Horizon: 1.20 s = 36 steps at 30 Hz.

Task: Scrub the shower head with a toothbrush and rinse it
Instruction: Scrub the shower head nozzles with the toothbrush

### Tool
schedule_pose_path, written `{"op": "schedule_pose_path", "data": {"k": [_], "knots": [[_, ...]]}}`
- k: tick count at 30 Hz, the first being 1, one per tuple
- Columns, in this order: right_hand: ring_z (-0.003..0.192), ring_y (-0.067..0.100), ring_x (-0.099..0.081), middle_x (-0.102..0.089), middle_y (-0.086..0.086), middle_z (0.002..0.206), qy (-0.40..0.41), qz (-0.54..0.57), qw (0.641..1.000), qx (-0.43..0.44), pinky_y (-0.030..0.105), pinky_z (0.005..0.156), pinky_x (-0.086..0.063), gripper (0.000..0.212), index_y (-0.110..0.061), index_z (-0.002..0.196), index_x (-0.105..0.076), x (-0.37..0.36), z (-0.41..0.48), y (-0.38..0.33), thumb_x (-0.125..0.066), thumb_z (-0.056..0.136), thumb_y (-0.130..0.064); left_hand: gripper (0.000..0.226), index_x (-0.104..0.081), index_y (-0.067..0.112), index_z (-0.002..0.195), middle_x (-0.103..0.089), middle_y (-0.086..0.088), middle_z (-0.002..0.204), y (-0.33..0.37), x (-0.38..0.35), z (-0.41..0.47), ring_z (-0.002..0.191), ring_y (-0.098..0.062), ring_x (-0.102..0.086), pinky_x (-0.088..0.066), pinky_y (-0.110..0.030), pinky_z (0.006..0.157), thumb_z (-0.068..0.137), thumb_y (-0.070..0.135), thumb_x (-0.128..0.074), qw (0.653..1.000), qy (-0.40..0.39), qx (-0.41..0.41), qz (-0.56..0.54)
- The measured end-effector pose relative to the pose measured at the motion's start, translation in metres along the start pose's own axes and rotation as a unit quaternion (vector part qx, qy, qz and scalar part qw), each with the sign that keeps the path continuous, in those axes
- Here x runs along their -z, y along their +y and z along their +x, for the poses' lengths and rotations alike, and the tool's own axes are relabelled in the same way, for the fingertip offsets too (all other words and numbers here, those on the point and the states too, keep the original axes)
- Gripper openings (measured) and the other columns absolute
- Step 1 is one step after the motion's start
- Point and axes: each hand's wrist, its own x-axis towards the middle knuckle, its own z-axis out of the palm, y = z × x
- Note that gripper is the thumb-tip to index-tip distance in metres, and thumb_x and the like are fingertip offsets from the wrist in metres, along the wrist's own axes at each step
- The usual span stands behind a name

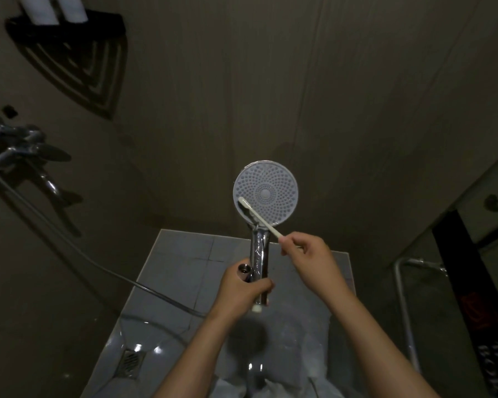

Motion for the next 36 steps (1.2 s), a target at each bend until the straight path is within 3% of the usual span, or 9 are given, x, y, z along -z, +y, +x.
{"op": "schedule_pose_path", "data": {"k": [8,14,20,26,29,32,34,36], "knots": [[0.057,-0.001,-0.047,-0.055,-0.010,0.056,0.030,0.001,0.998,0.057,0.027,0.057,-0.037,0.029,-0.023,0.063,-0.061,0.018,0.014,-0.008,-0.057,0.091,-0.029,0.017,-0.058,0.006,0.075,-0.057,0.001,0.054,-0.001,0.011,-0.001,0.047,-0.014,-0.056,-0.053,-0.029,0.046,0.071,-0.007,-0.068,1.000,-0.004,-0.008,0.011],[0.059,0.011,-0.050,-0.055,-0.005,0.057,0.013,-0.138,0.989,0.042,0.040,0.058,-0.044,0.023,-0.025,0.073,-0.067,0.050,0.023,0.008,-0.058,0.088,-0.039,0.014,-0.059,0.000,0.080,-0.059,-0.003,0.056,-0.004,0.017,-0.001,0.049,-0.016,-0.057,-0.054,-0.030,0.048,0.072,-0.007,-0.068,0.999,-0.028,-0.012,0.021],[0.052,0.010,-0.047,-0.051,-0.006,0.052,0.068,-0.197,0.976,0.059,0.028,0.051,-0.033,0.026,-0.027,0.077,-0.066,0.048,0.042,-0.004,-0.056,0.088,-0.048,0.016,-0.058,0.001,0.081,-0.060,0.000,0.055,-0.004,0.018,0.001,0.047,-0.016,-0.058,-0.053,-0.029,0.047,0.070,-0.006,-0.068,0.999,-0.042,-0.010,0.019],[0.064,0.018,-0.056,-0.059,-0.007,0.063,0.131,-0.196,0.970,0.055,0.030,0.056,-0.039,0.025,-0.026,0.081,-0.065,0.039,0.054,-0.013,-0.053,0.091,-0.045,0.014,-0.060,0.003,0.078,-0.061,-0.001,0.054,-0.009,0.019,0.002,0.045,-0.015,-0.057,-0.050,-0.026,0.044,0.071,-0.004,-0.069,0.999,-0.037,0.002,-0.008],[0.063,0.019,-0.054,-0.056,-0.005,0.062,0.173,-0.125,0.976,0.045,0.033,0.056,-0.040,0.025,-0.020,0.081,-0.064,0.042,0.055,-0.010,-0.051,0.093,-0.039,0.014,-0.061,0.009,0.073,-0.061,0.000,0.054,-0.015,0.020,0.000,0.045,-0.013,-0.058,-0.049,-0.024,0.043,0.069,-0.001,-0.069,0.999,-0.027,0.009,-0.021],[0.058,0.010,-0.046,-0.054,-0.003,0.060,0.065,-0.055,0.995,0.059,0.030,0.055,-0.035,0.024,-0.017,0.077,-0.065,0.047,0.050,-0.006,-0.056,0.091,-0.034,0.014,-0.061,0.010,0.072,-0.061,0.000,0.054,-0.017,0.025,0.000,0.047,-0.012,-0.059,-0.049,-0.024,0.044,0.069,0.000,-0.070,0.999,-0.023,0.007,-0.022],[0.057,0.006,-0.043,-0.052,-0.004,0.059,-0.016,-0.055,0.996,0.062,0.029,0.056,-0.034,0.023,-0.018,0.076,-0.068,0.046,0.045,-0.004,-0.059,0.089,-0.035,0.013,-0.061,0.010,0.072,-0.062,0.000,0.055,-0.016,0.026,0.001,0.048,-0.011,-0.060,-0.050,-0.023,0.044,0.068,0.002,-0.071,0.999,-0.029,0.001,-0.017],[0.058,0.008,-0.045,-0.055,-0.002,0.060,-0.042,-0.077,0.995,0.056,0.031,0.057,-0.035,0.023,-0.021,0.075,-0.069,0.044,0.043,-0.002,-0.059,0.088,-0.037,0.013,-0.061,0.009,0.073,-0.062,0.001,0.055,-0.014,0.024,0.000,0.047,-0.010,-0.060,-0.049,-0.023,0.044,0.068,0.003,-0.071,0.999,-0.030,-0.001,-0.010]]}}
